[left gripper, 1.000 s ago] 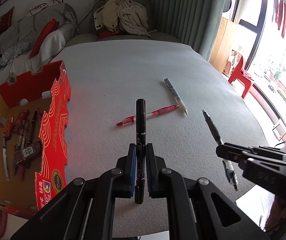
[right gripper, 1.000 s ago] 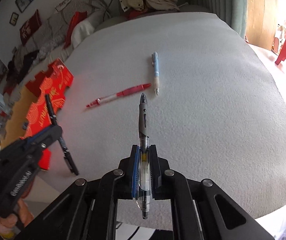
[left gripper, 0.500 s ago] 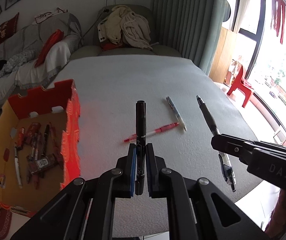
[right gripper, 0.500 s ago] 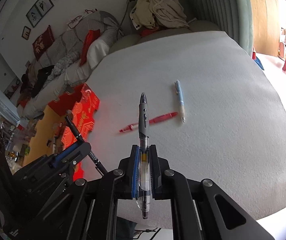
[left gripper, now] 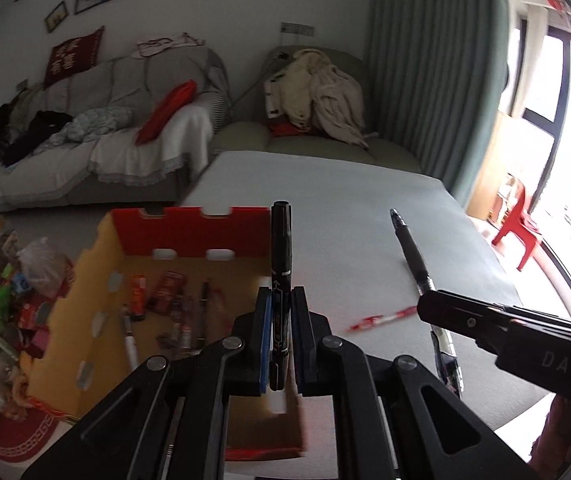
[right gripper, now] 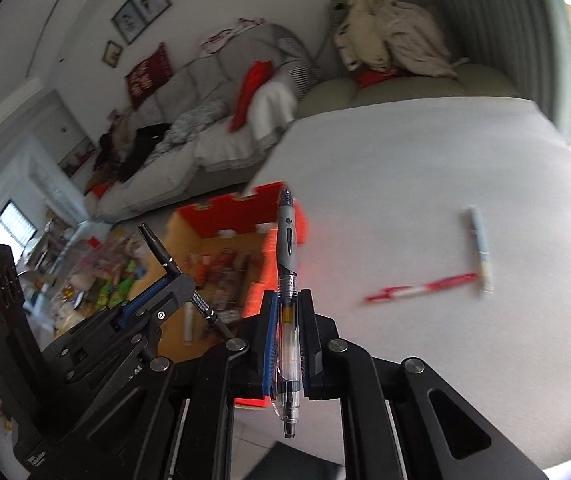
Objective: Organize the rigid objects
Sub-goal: 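Carry the marker in the left tool while the right tool carries the gel pen to the box, then open the left tool over the box while the right tool releases the gel pen inside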
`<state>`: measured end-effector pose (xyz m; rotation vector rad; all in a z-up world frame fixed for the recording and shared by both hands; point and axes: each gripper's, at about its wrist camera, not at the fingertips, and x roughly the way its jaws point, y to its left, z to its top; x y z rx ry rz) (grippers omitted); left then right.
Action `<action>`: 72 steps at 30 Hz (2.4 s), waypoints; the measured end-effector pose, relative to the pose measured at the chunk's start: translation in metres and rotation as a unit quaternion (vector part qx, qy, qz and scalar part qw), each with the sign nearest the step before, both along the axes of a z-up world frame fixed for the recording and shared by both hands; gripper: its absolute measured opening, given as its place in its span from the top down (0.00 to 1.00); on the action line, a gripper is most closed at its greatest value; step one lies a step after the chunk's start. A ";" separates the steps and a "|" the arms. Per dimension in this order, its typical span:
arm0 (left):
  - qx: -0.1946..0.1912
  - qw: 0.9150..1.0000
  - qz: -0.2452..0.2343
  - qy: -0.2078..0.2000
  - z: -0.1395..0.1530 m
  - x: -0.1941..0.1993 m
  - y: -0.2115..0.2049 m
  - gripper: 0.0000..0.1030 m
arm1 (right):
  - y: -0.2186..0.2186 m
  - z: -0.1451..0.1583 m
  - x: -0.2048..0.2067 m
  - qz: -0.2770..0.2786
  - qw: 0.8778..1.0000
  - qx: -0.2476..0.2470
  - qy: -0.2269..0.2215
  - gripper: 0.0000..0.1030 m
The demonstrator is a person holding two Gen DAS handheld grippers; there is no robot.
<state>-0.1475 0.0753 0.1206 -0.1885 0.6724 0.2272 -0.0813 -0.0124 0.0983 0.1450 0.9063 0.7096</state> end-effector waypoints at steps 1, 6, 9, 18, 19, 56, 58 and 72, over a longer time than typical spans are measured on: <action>-0.004 1.000 0.009 0.000 0.000 -0.002 0.009 0.90 | 0.011 0.001 0.000 0.010 1.000 0.003 0.001 0.90; -0.004 0.998 0.061 0.005 -0.003 -0.016 0.054 0.90 | 0.057 -0.001 -0.003 0.052 0.999 0.005 0.004 0.89; -0.002 0.996 0.083 0.009 -0.007 -0.021 0.075 0.90 | 0.080 -0.006 -0.004 0.071 0.997 0.007 0.009 0.90; -0.003 0.993 0.114 0.030 -0.028 -0.019 0.111 0.90 | 0.129 -0.027 0.005 0.099 0.995 -0.020 0.010 0.89; -0.003 0.993 0.114 0.032 -0.030 -0.019 0.112 0.90 | 0.131 -0.030 0.008 0.099 0.995 -0.022 0.011 0.89; -0.015 0.992 0.109 0.068 -0.066 0.024 0.129 0.90 | 0.148 -0.071 0.046 0.087 0.994 -0.048 0.040 0.89; -0.015 0.992 0.107 0.072 -0.068 0.027 0.130 0.90 | 0.149 -0.072 0.047 0.087 0.994 -0.049 0.041 0.89; -0.016 0.991 0.099 0.089 -0.081 0.041 0.130 0.90 | 0.157 -0.091 0.054 0.086 0.992 -0.068 0.055 0.89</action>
